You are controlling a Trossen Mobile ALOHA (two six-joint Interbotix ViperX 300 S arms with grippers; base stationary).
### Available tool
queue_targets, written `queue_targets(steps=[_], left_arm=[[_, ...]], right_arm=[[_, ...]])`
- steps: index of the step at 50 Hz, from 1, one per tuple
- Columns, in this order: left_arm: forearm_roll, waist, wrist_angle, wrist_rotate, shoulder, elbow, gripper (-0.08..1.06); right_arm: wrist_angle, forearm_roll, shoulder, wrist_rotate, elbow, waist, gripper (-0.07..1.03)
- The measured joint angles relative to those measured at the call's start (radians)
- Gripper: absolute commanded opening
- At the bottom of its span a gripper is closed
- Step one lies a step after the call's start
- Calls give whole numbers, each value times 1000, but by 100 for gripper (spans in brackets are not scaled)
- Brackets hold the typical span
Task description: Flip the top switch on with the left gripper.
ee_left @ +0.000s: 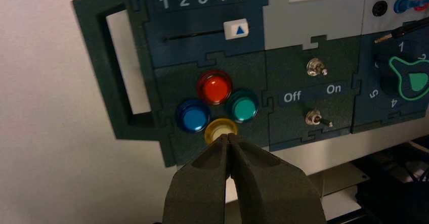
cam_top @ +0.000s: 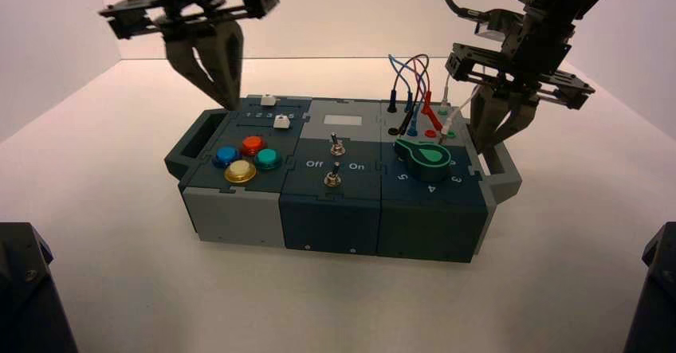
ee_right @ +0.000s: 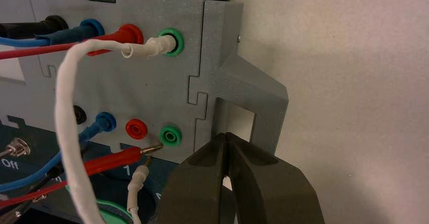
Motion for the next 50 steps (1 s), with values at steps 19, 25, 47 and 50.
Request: queue_targets(steps=[19, 25, 47, 50], left_arm=[[0, -8, -57, -8, 112, -32, -3], [0, -20, -77, -18, 141, -46, -3], [-2, -152, -92, -69, 307, -160, -3], [0, -163, -95, -74, 321, -169, -3]], right_arm=[[0, 0, 0, 0, 0, -2, -2], [0, 0, 0, 2, 0, -2, -2], [0, -2, 0, 0, 0, 0, -2], [0, -2, 0, 0, 0, 0, -2]])
